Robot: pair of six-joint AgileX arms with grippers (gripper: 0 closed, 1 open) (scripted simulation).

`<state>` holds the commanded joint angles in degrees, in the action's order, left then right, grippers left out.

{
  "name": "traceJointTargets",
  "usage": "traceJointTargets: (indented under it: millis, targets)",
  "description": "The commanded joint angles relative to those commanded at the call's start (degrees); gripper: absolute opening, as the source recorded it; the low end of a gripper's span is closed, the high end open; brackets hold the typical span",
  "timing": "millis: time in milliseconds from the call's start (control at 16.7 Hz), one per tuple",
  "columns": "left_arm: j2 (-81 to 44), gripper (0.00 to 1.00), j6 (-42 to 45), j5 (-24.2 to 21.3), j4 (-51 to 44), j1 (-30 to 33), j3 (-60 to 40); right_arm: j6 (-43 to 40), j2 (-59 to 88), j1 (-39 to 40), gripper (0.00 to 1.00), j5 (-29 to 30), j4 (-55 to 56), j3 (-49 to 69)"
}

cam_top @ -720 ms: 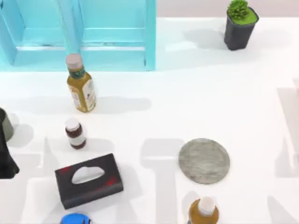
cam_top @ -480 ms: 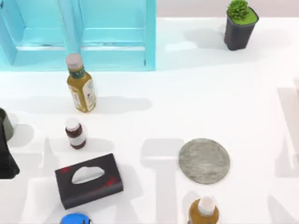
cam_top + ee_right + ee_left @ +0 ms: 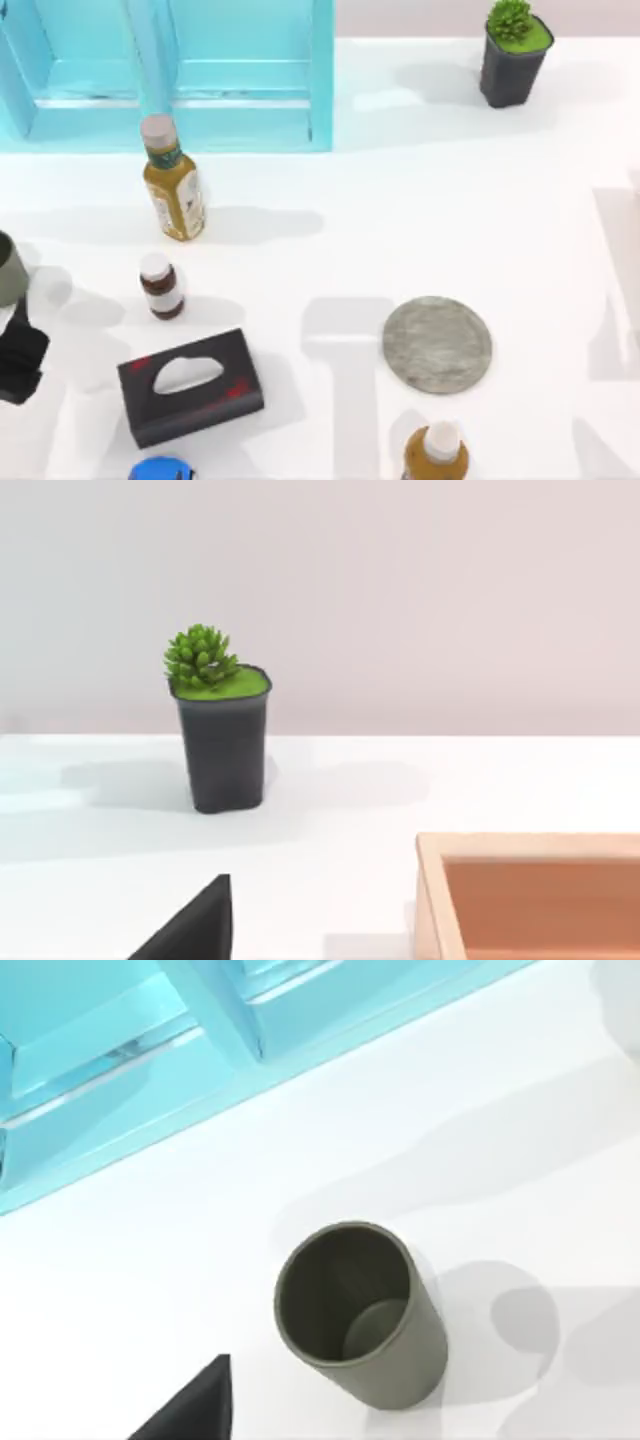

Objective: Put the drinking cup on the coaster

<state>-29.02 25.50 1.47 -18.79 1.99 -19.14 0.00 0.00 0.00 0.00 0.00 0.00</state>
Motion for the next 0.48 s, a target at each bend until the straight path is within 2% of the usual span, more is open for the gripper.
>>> traceJointTargets:
  millis: [480]
  targets:
    - [-42.0, 1.0, 39.0, 6.5, -31.9, -1.9, -27.1, 0.0, 0.0, 0.0, 1.0, 0.0, 0.0, 0.0]
